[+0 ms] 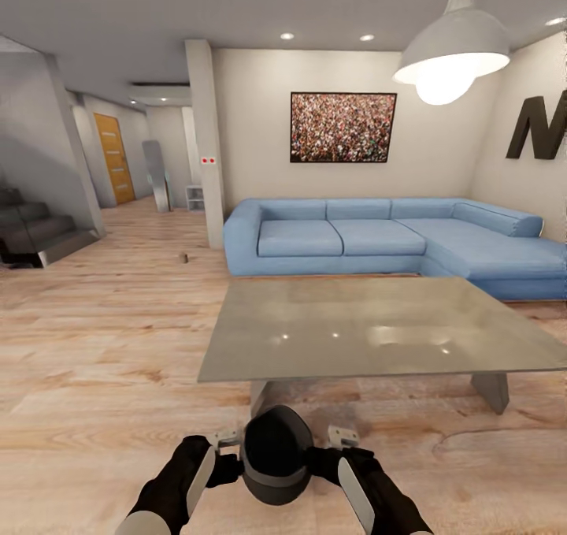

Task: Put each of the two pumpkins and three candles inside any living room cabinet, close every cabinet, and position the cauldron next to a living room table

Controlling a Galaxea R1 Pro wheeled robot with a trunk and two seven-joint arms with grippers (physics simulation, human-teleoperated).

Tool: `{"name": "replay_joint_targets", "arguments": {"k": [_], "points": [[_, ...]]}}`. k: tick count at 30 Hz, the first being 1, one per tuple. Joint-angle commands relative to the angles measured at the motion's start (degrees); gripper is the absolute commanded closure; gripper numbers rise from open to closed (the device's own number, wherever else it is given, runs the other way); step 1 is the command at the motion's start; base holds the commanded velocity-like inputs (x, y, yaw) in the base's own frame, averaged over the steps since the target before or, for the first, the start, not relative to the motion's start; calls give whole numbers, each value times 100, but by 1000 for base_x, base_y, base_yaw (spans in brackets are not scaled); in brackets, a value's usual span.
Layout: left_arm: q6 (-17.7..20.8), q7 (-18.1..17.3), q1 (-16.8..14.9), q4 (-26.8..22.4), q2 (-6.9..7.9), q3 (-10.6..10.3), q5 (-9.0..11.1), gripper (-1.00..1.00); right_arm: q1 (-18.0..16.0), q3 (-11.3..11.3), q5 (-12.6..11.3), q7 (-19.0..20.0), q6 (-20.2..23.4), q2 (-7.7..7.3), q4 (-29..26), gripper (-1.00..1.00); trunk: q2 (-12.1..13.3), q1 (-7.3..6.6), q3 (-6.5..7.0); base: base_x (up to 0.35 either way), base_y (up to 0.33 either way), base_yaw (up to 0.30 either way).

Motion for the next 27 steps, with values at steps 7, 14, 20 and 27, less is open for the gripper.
{"name": "replay_joint_targets", "arguments": {"k": [7, 14, 20, 27], "points": [[0, 1, 0, 0, -5, 0, 0, -100, 0, 0, -3, 0, -17, 0, 0, -100, 282, -154, 126, -274, 0, -8], [0, 1, 0, 0, -5, 0, 0, -100, 0, 5, -34, 0, -15, 0, 2, -100, 563, -308, 252, -283, 0, -192], [0, 1, 0, 0, 2, -2, 0, -100, 0, -4, -47, 0, -9, 0, 4, -100, 804, -440, 359, -270, 0, -256], [1, 1, 0, 0, 4, -7, 0, -100, 0, -9, -49, 0, -12, 0, 9, -100, 1084, -594, 485, -103, 0, -275]]}}
